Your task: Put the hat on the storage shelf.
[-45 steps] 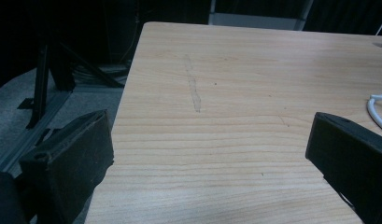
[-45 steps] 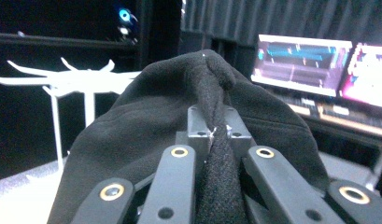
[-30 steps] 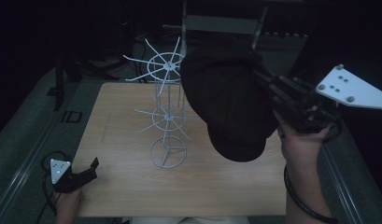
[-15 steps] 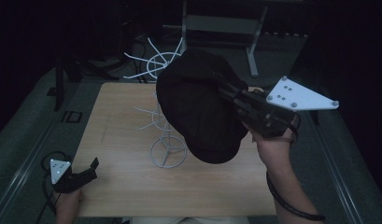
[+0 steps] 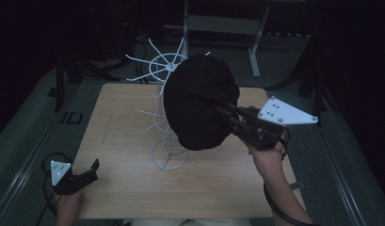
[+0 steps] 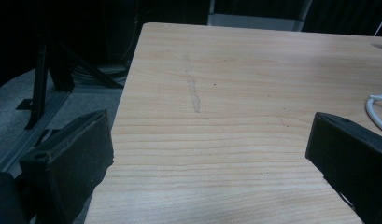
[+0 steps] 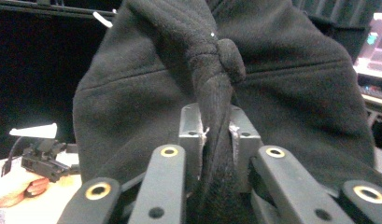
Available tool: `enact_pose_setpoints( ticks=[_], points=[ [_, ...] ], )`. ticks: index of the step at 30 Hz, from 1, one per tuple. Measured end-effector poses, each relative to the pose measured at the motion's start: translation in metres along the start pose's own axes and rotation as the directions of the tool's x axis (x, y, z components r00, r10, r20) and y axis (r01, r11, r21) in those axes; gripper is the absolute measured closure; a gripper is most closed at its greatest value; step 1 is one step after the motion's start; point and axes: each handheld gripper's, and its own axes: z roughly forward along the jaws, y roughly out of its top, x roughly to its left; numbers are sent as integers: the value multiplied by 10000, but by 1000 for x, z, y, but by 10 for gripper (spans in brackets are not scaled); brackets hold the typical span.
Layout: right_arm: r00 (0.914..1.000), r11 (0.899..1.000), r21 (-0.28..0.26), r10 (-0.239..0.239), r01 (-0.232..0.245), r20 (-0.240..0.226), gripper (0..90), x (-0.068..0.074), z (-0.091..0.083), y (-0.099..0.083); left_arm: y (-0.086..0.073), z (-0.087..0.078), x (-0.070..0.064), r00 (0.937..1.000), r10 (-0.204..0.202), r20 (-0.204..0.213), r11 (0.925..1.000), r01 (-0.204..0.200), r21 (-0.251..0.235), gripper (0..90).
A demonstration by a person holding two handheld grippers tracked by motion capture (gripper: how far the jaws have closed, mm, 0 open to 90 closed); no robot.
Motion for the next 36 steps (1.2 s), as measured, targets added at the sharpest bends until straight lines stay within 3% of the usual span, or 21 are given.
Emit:
enact_pose_setpoints(
  ticks=[12,13,15,18,20,27,31,36],
  points=[
    [9982,9983,-67,581,-580,166,466,-11,-5,-17,0,0,0,10000,-24,-22,10000,24,-29,14],
    [9967,9972,-157,736,-731,342,342,-14,-11,-22,0,0,0,10000,-21,-17,10000,21,-25,14],
    [9956,9974,-166,708,-699,609,252,-15,-17,-25,0,0,0,10000,-24,-24,10000,23,-24,14],
    [9924,9971,-236,743,-723,982,171,-20,-27,-32,0,0,0,10000,-27,-33,10000,27,-16,14],
    [9923,9958,-231,907,-891,848,128,-24,-34,-38,0,0,0,10000,-18,-20,10000,18,-30,14],
    [9818,9908,148,1314,-1347,1369,134,-42,-50,-69,0,0,0,10000,-5,-16,10000,5,-3,14],
    [9700,9845,563,1529,-1661,1889,136,-52,-55,-90,0,0,0,10000,-9,-17,10000,9,-8,14],
    [9587,9828,979,1277,-1569,2539,139,-62,-58,-117,0,0,0,10000,-36,-32,10000,35,-15,14]
  ],
)
